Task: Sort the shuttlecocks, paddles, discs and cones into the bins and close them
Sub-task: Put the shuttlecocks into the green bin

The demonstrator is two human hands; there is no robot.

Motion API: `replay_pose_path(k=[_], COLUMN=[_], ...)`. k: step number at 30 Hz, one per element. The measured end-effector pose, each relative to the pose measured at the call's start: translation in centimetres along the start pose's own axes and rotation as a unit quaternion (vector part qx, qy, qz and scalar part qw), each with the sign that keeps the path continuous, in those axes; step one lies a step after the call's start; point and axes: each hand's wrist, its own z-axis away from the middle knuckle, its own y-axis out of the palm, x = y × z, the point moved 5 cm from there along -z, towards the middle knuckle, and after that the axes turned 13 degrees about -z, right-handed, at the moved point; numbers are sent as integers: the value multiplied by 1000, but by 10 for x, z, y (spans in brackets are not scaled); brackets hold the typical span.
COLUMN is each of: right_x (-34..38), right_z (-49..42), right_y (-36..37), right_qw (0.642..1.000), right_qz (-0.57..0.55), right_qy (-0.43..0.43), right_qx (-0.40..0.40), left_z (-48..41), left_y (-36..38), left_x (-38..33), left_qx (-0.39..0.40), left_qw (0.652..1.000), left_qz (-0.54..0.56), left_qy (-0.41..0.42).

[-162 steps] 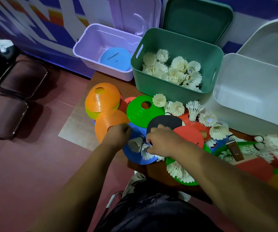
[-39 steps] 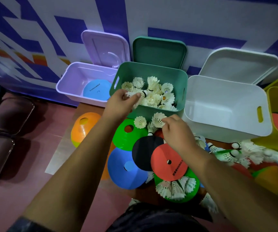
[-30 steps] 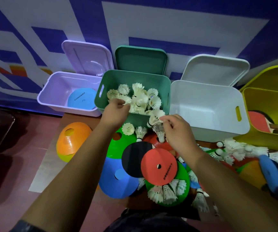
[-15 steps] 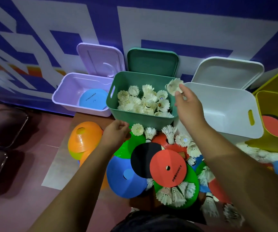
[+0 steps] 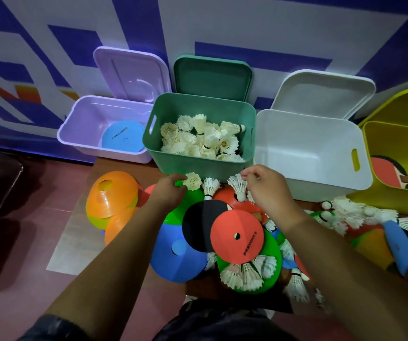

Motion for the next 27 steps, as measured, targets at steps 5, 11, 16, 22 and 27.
replay_pose_path(k=[5,11,16,22,27], right_x=[-30,-42,-41,-43,-48], right_z=[3,-1,-16,-31,-37], right_y=[-10,-8,9,22,26], right_qw=[999,997,987,982,973], right_qz=[37,65,138,155,203], right_qy=[18,42,50,69,70], right_qx=[1,25,71,79,84], left_z=[-19,-23,-5,41,76], left_y=[17,22,12,-7,-17], left_x=[-3,-5,1,17,20], left_qx=[27,17,-33,-91,-98], left_qw=[999,997,999,996,993], left_qz=[-46,-71,-36,12,51], left_qy=[10,15,9,8,37])
